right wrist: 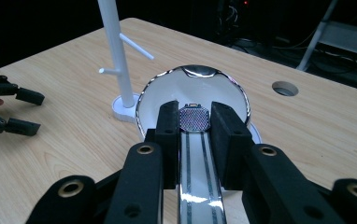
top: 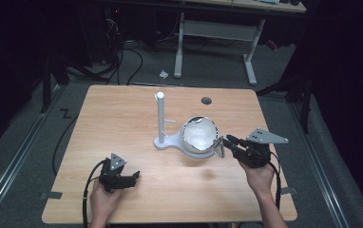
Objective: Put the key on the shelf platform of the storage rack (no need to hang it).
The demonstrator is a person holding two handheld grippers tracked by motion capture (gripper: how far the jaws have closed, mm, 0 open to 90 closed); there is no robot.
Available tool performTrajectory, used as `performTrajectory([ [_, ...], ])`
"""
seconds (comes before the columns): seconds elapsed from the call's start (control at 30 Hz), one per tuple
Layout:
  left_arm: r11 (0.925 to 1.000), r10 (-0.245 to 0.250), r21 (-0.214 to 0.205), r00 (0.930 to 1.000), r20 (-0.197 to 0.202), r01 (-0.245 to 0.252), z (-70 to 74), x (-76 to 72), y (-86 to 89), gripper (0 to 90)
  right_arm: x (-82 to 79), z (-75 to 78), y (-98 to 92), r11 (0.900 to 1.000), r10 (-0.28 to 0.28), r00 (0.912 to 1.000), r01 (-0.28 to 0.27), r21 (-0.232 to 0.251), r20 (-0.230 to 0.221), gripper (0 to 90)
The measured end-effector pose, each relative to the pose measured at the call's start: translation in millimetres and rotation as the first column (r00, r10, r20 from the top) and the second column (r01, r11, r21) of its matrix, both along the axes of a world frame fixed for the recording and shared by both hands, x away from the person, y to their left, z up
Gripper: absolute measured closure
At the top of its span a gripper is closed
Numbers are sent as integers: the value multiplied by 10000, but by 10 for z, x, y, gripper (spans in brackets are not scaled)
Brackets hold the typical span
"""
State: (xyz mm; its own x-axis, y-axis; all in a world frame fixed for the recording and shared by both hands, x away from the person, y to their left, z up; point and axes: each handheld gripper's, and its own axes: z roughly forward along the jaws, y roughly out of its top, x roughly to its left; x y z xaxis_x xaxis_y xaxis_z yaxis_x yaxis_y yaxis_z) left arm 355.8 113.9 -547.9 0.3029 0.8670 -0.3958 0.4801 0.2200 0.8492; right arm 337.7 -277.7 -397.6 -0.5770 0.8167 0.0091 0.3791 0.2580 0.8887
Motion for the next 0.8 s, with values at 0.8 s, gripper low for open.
performTrajectory([
  [0.8, 10000, -6, 6, 10000, 8, 6, 0, 1, 1, 184, 421, 234, 141, 9997, 235, 9977, -236, -1, -629, 743],
])
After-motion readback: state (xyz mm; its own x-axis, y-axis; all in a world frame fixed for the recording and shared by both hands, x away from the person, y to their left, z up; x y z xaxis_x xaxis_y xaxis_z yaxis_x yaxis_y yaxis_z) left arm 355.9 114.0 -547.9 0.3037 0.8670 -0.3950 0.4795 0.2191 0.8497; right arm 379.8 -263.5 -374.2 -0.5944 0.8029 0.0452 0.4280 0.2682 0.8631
